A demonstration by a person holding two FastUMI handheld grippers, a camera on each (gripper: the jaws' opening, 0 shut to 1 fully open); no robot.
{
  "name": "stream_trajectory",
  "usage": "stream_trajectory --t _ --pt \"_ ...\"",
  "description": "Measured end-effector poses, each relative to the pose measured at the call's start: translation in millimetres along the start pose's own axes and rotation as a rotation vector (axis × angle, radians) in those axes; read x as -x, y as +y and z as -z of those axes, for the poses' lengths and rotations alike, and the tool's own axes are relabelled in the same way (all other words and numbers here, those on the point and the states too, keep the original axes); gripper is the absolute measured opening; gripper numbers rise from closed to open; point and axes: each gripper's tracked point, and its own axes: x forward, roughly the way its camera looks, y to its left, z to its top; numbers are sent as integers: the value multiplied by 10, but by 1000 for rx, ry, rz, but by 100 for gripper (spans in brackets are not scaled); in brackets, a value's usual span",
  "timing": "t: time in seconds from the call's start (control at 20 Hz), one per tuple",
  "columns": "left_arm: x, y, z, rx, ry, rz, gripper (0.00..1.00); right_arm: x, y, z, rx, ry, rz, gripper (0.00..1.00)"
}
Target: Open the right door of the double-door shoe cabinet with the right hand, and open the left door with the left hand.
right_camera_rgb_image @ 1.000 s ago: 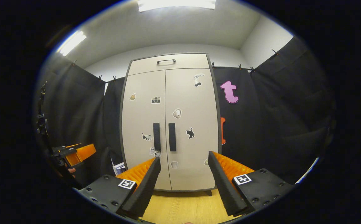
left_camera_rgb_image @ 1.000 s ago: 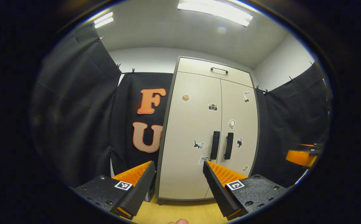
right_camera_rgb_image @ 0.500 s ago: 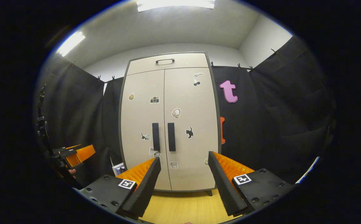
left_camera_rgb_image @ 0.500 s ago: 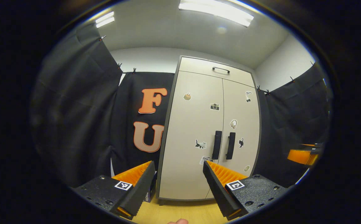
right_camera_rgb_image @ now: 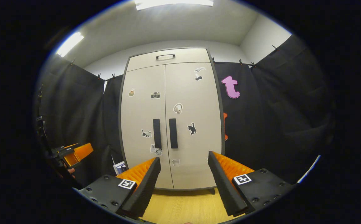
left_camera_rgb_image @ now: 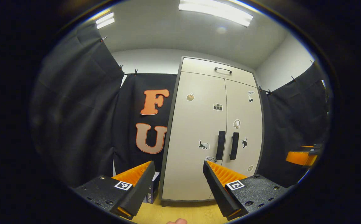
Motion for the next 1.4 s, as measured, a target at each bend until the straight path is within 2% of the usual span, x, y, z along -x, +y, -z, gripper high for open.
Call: stream_trajectory --t 0.05,0.1,0.15,0.2,0.3,0.5,0.65,0.75,0.9,0.95,1.1,1.2,1.25,1.4 --pt "0 8 0 -2 0 -2 94 -14 11 -12 0 -3 -3 89" --pt "-6 13 6 -4 1 -3 92 -38 19 -27 0 -7 -5 89" --pt "-17 17 19 -4 4 -4 94 -52 28 -41 1 -10 -7 89" --pt "-26 23 35 -4 6 -5 94 -70 34 -46 2 -10 -8 98" --pt "-28 48 46 -6 8 -9 92 -109 41 -77 1 -16 -11 98" --pt "-41 67 107 -14 16 -18 94 -258 39 -247 31 -45 -17 98" --pt "-30 62 122 -11 10 -19 94 -517 46 -476 72 -58 -18 98" --pt "-27 59 159 -2 17 -15 94 -715 125 -616 62 -66 -49 98" --pt "-18 85 195 12 23 -20 92 -1069 203 -723 9 -47 -85 98" --pt "-19 111 191 13 22 -27 94 -1179 227 -738 -27 -36 -97 98" --pt "-26 154 172 30 9 -39 94 -1493 261 -812 -85 -28 -118 98" --pt "-20 162 186 30 12 -35 92 -1686 290 -812 -62 -18 -127 98" --pt "-8 183 192 23 14 -36 94 -1811 268 -807 -38 -17 -116 98" --pt "4 232 192 -5 12 -51 94 -2104 258 -722 4 1 -96 98"
